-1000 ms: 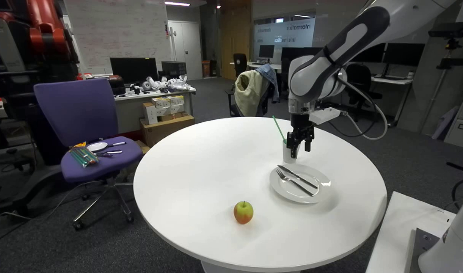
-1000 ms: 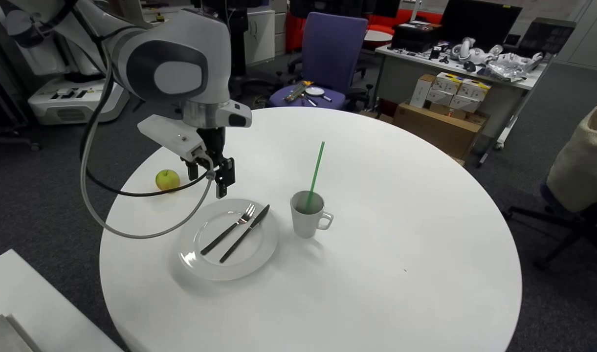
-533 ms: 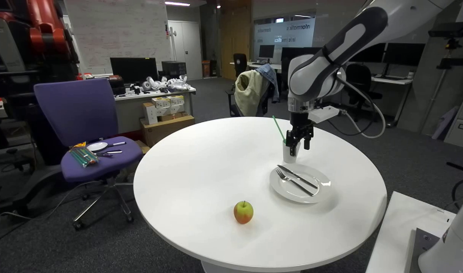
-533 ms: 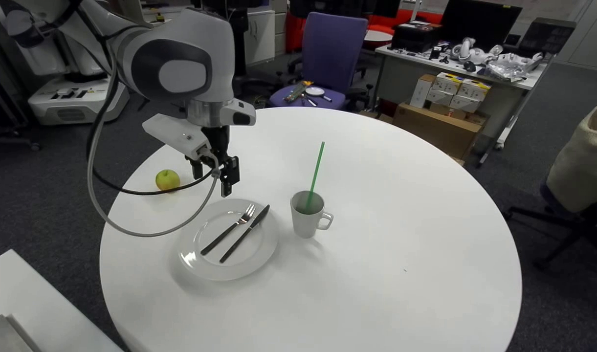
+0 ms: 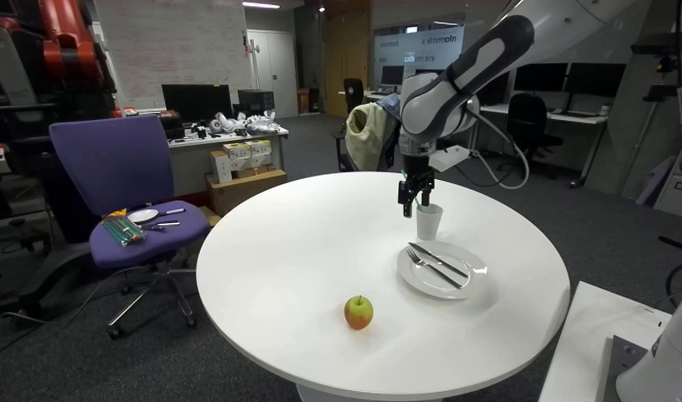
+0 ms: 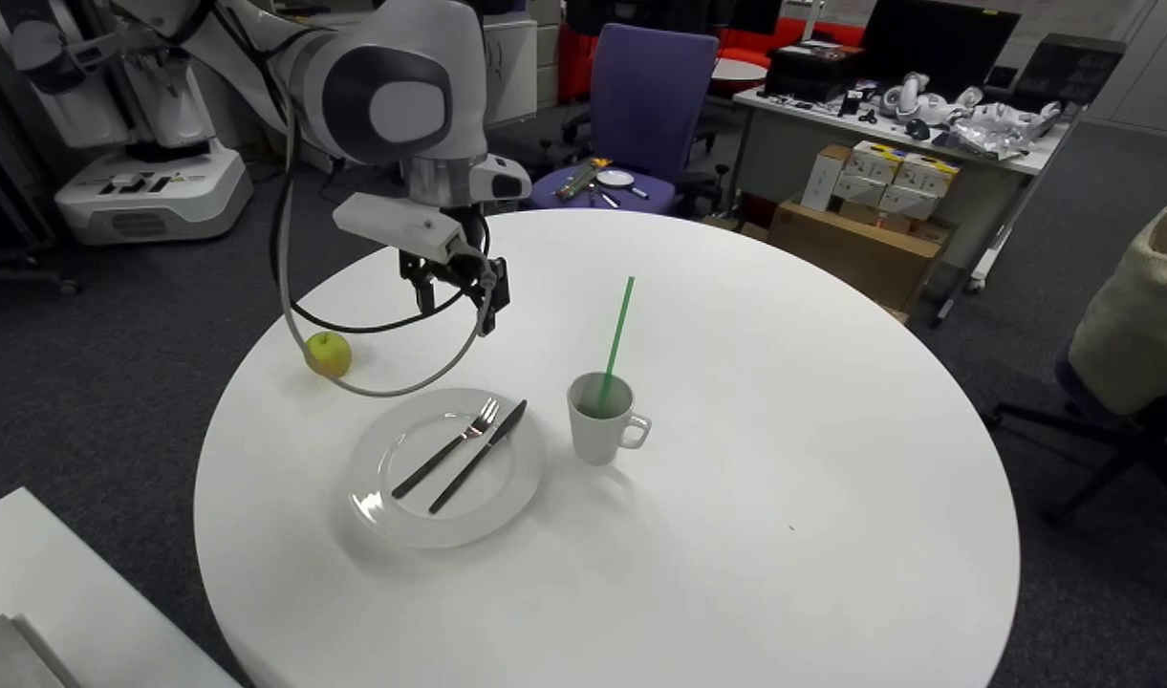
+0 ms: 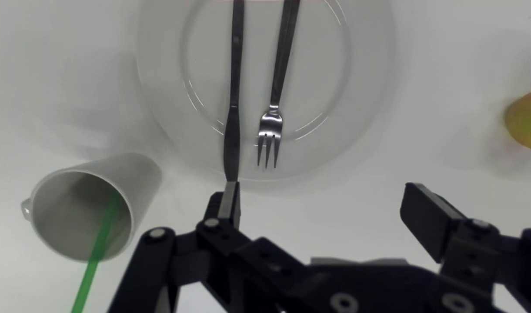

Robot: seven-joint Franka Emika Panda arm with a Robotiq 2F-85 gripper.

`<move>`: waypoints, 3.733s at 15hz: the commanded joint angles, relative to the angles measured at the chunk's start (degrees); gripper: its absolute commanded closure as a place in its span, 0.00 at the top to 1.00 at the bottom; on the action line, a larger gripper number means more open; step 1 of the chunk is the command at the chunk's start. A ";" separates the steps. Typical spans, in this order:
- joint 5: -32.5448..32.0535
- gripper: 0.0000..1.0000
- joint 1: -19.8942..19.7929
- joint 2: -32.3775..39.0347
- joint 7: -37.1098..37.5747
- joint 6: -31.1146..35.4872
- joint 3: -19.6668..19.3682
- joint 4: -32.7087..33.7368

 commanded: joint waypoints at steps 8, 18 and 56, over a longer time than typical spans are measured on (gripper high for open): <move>-4.79 1.00 3.90 6.61 -2.18 -0.11 4.32 2.59; -5.64 1.00 6.18 7.27 3.03 2.20 4.84 1.03; 1.59 1.00 15.63 10.13 23.99 17.64 7.62 -4.89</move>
